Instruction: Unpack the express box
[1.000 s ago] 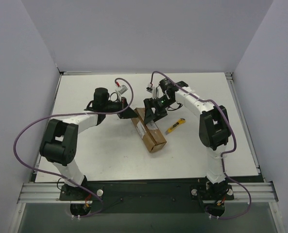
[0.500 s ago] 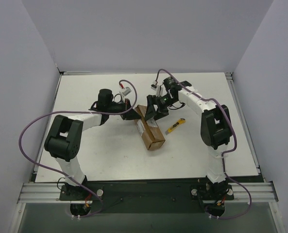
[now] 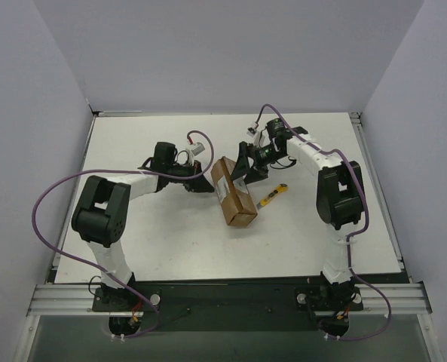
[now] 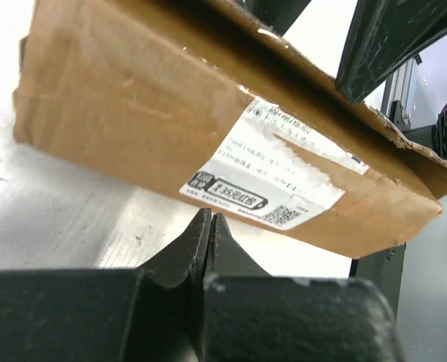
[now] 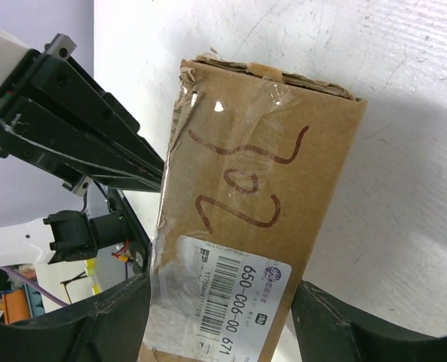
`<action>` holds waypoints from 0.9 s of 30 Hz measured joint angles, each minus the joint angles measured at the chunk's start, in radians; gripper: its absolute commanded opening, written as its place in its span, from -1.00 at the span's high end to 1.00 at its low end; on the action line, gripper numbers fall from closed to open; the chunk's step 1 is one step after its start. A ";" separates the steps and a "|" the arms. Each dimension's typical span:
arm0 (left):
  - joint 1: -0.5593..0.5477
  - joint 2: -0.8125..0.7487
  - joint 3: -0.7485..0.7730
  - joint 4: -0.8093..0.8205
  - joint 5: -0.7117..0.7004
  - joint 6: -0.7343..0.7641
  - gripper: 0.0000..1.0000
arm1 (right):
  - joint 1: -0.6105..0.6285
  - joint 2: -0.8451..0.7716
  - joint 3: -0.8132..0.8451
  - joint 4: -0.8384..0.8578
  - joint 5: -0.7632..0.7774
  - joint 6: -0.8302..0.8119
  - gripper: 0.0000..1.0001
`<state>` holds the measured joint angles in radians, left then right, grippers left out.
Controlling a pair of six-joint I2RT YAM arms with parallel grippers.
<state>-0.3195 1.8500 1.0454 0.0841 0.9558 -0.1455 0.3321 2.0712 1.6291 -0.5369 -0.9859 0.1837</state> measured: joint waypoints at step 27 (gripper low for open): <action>-0.066 0.074 0.111 0.245 0.053 -0.222 1.00 | -0.006 0.000 0.000 0.011 0.002 0.002 -0.01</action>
<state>-0.3851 1.9244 1.1564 0.3290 1.0084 -0.3679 0.3264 2.0716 1.6291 -0.5259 -0.9844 0.1852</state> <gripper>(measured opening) 0.023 0.697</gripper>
